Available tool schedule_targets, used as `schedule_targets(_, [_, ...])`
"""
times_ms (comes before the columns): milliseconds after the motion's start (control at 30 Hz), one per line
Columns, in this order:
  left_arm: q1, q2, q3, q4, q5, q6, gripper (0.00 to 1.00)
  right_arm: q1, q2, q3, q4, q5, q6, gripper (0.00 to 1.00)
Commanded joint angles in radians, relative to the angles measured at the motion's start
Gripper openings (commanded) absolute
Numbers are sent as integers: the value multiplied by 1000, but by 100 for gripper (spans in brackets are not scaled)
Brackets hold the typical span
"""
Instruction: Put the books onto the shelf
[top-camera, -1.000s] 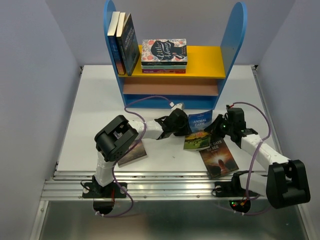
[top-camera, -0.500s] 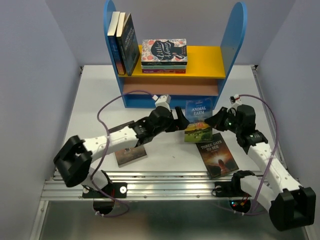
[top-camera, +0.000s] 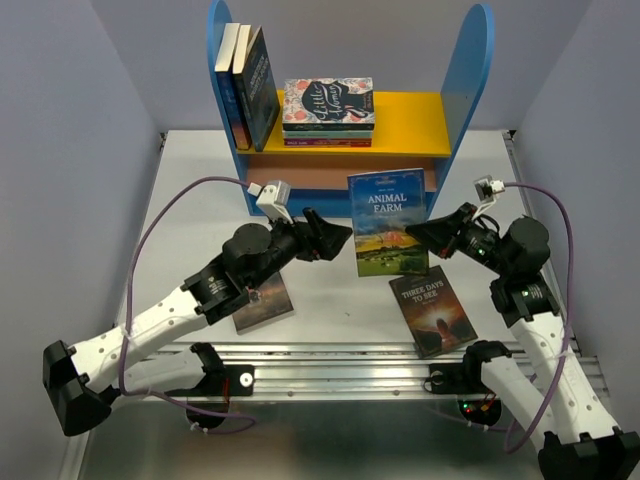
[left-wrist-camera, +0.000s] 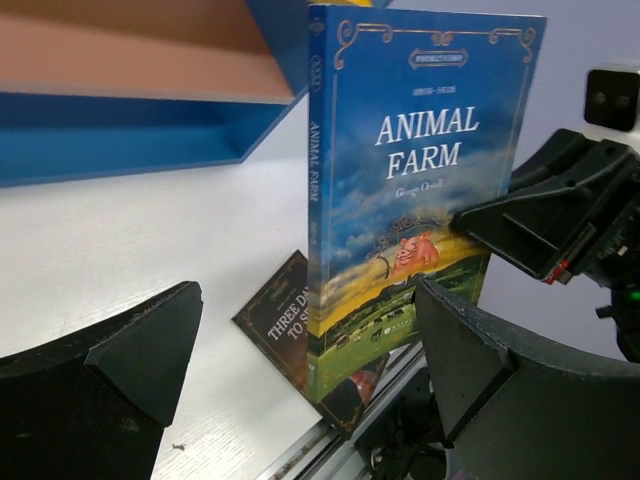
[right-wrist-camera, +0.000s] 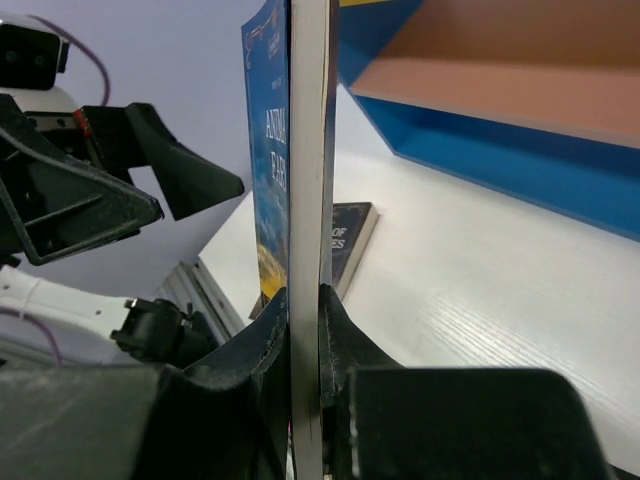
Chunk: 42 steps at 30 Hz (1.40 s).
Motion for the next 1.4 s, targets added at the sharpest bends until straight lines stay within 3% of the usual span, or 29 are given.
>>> schedule_targets(0, [2, -34, -28, 113, 123, 101, 99, 8, -22, 50, 174, -103, 66, 1])
schedule_targets(333, [10, -14, -1, 176, 145, 122, 99, 8, -66, 41, 271, -188, 162, 1])
schedule_targets(500, [18, 11, -18, 253, 296, 118, 98, 8, -72, 6, 344, -208, 224, 1])
schedule_targets(567, [18, 12, -36, 327, 344, 115, 91, 8, -68, -28, 398, -221, 258, 1])
schedule_targets(600, [19, 14, -57, 371, 375, 106, 81, 8, -65, -39, 452, -226, 293, 1])
schedule_targets(700, [25, 12, -77, 411, 418, 77, 65, 8, -51, -54, 487, -231, 312, 1])
schedule_targets(900, [27, 14, -104, 513, 483, 47, 59, 8, -40, -63, 494, -234, 303, 1])
schedule_targets(967, [28, 34, -94, 516, 499, 46, 49, 8, -36, -69, 500, -232, 301, 1])
schedule_targets(1100, [30, 75, -70, 523, 524, 34, 15, 8, -33, -77, 497, -218, 298, 1])
schedule_targets(1133, [30, 84, -61, 523, 524, 29, 0, 8, -31, -77, 492, -215, 291, 1])
schedule_targets(1300, [31, 59, -79, 523, 446, 30, 0, 8, -33, -48, 379, -186, 204, 2])
schedule_targets(1333, [30, 48, -99, 523, 380, 30, 0, 8, -33, -37, 344, -160, 179, 8])
schedule_targets(1367, [30, 37, -107, 522, 354, 37, 0, 8, -34, -27, 310, -142, 154, 22])
